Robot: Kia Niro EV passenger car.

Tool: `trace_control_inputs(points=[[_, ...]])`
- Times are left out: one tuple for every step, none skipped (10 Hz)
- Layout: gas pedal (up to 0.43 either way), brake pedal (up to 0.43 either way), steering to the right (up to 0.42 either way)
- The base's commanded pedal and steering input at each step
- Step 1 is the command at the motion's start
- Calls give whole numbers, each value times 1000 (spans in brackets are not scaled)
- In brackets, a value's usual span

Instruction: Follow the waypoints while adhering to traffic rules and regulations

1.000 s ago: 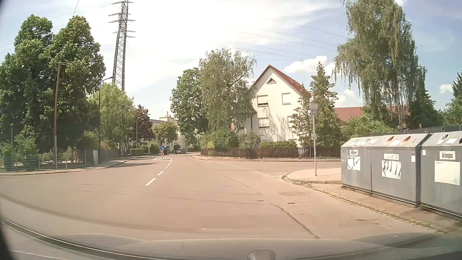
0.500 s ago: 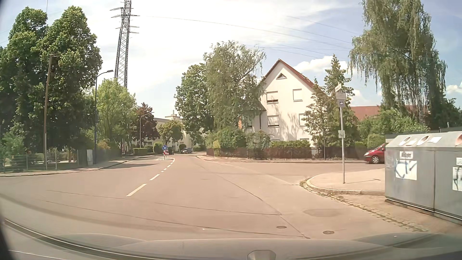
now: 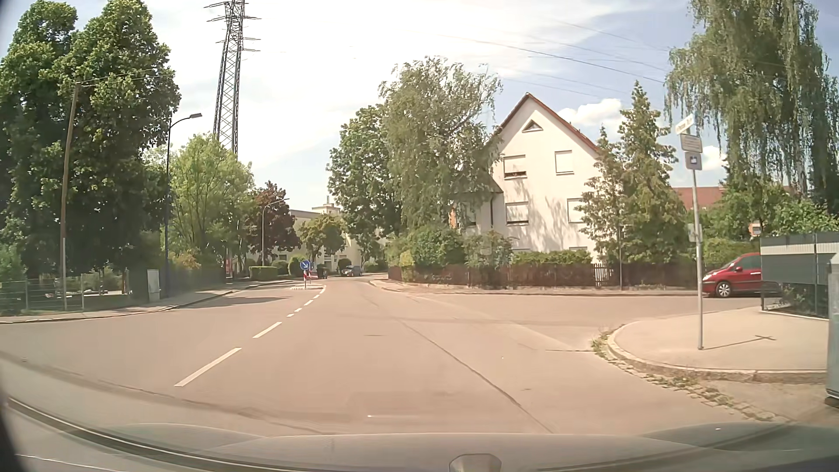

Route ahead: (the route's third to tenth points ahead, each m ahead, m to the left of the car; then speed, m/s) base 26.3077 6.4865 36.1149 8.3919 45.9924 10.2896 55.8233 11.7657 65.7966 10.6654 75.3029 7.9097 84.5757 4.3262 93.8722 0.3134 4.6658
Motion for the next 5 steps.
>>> trace_control_inputs(points=[[8,0,-64],[8,0,-65],[20,0,-65],[20,0,-65],[20,0,-66]])
